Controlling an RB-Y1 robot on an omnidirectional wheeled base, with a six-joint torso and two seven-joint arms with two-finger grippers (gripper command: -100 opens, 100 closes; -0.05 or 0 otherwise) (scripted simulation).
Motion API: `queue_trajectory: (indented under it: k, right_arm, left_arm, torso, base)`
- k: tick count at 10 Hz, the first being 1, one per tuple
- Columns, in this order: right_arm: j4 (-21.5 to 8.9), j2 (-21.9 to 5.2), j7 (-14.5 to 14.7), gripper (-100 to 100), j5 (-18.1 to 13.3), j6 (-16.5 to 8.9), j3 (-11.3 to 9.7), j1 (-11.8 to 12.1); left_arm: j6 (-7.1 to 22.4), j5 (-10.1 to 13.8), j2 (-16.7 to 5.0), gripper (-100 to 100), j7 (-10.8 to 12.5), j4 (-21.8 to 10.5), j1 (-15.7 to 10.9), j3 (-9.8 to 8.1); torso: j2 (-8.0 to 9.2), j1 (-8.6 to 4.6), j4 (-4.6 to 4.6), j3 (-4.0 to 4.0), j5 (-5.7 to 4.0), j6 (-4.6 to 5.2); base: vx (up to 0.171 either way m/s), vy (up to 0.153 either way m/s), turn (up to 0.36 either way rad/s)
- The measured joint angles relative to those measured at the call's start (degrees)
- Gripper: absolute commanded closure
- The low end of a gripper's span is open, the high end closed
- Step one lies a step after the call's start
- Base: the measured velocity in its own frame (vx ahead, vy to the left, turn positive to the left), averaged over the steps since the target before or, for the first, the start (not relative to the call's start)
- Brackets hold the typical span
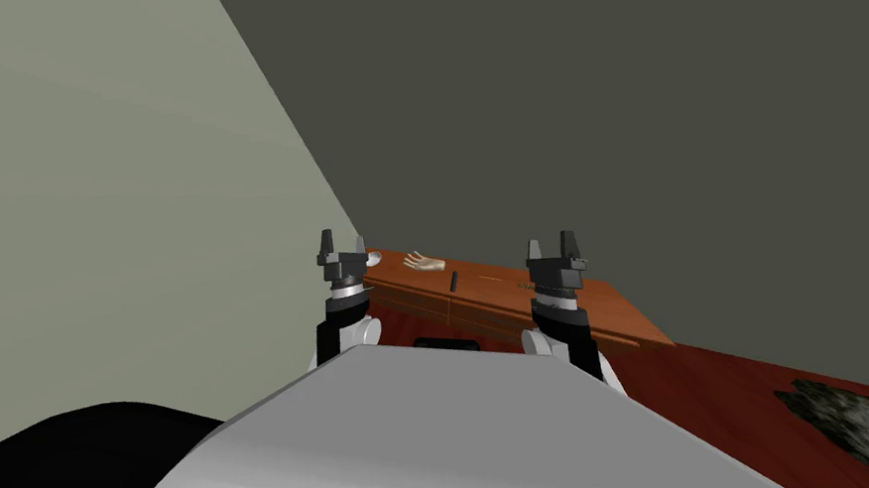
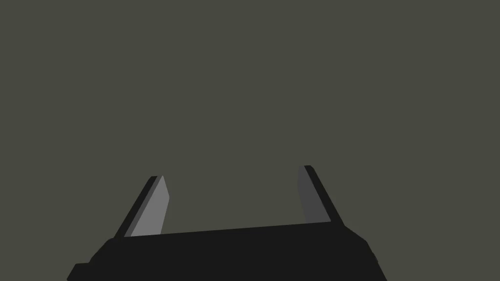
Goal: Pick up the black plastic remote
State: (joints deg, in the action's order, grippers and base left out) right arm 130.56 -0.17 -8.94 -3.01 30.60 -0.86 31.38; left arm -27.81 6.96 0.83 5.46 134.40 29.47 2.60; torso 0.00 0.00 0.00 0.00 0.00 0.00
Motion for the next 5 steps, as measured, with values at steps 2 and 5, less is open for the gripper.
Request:
queue_trajectory:
  k: [2, 5]
  right_arm:
    - [-0.8, -2.2, 0.2, -100, -1.2, 0.0, 0.0, -0.3]
    - [-3.1, -5.7, 1.5, -100, -5.5, 0.9, -1.3, -0.1]
  left_arm:
    - [0.0, 0.0, 0.0, 0, 0.0, 0.0, 0.0, 0.0]
    - [0.0, 0.0, 0.0, 0, 0.0, 0.0, 0.0, 0.01]
  torso:
    - [0.05, 0.03, 0.01, 0.02, 0.01, -0.01]
    - [0.13, 0.12, 0.03, 0.07, 0.03, -0.02]
  base:
    - [-0.019, 0.021, 0.12]
    - [-0.039, 0.038, 0.183]
